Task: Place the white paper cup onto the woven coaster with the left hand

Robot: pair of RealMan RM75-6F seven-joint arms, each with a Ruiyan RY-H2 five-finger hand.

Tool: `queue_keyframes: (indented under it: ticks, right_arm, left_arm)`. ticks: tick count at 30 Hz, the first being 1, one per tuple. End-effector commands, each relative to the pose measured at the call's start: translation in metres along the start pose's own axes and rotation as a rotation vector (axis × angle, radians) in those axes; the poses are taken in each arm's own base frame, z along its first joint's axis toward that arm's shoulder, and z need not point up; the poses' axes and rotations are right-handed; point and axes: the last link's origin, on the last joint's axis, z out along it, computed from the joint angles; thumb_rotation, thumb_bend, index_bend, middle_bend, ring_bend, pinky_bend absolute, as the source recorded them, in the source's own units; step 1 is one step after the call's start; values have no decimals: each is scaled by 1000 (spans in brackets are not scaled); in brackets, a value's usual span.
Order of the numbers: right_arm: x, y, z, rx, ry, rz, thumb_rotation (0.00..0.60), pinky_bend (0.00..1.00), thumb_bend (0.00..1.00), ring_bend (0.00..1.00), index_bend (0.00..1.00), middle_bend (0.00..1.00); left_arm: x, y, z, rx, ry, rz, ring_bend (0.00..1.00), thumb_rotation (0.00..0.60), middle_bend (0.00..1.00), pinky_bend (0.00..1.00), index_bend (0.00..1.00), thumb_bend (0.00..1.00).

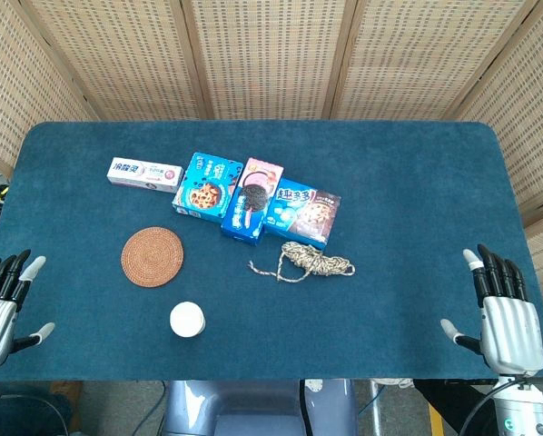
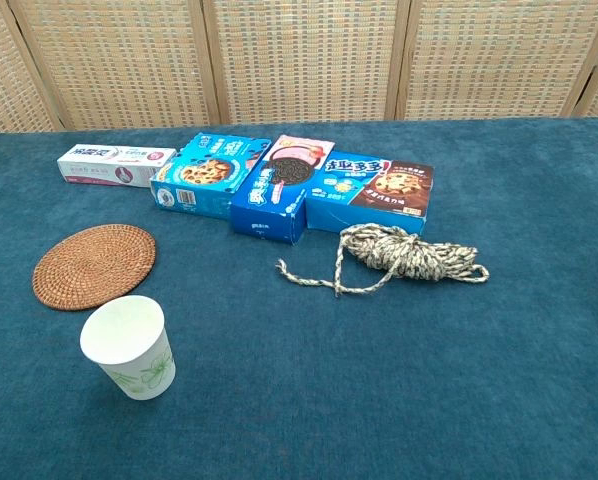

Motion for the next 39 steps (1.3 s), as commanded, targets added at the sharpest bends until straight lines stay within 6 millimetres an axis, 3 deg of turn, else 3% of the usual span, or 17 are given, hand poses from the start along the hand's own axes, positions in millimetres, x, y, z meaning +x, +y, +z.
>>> queue_keyframes:
  ticks: [1, 10, 18, 22, 28, 34, 39]
  right_arm:
    - [0, 0, -1, 2, 0, -4, 600, 0, 0, 0, 40, 0]
    - [6, 1, -3, -10, 29, 10, 600, 0, 0, 0, 38, 0]
    - [4, 2, -2, -22, 5, 6, 600, 0, 0, 0, 44, 0]
    - [2, 1, -1, -26, -9, -6, 600, 0, 0, 0, 44, 0]
    - [-1, 1, 1, -36, -19, -13, 600, 0, 0, 0, 46, 0]
    - [-3, 2, 2, -45, -25, -17, 600, 0, 0, 0, 46, 0]
    - [-4, 2, 3, -43, -25, -14, 600, 0, 0, 0, 39, 0]
  left_arm:
    - [1, 1, -1, -7, -15, -1, 0, 600, 0, 0, 0, 0]
    - [-2, 12, -3, -82, -42, 2, 0, 600, 0, 0, 0, 0]
    - [-4, 58, 35, -438, -51, 188, 0, 600, 0, 73, 0, 0]
    - [-18, 77, 54, -599, -69, 261, 0, 600, 0, 87, 0, 0]
    - [-43, 97, 65, -731, -121, 298, 0, 600, 0, 90, 0, 0]
    - [-72, 112, 74, -779, -164, 306, 0, 600, 0, 90, 0, 0]
    - [-84, 122, 77, -802, -180, 301, 0, 600, 0, 90, 0, 0]
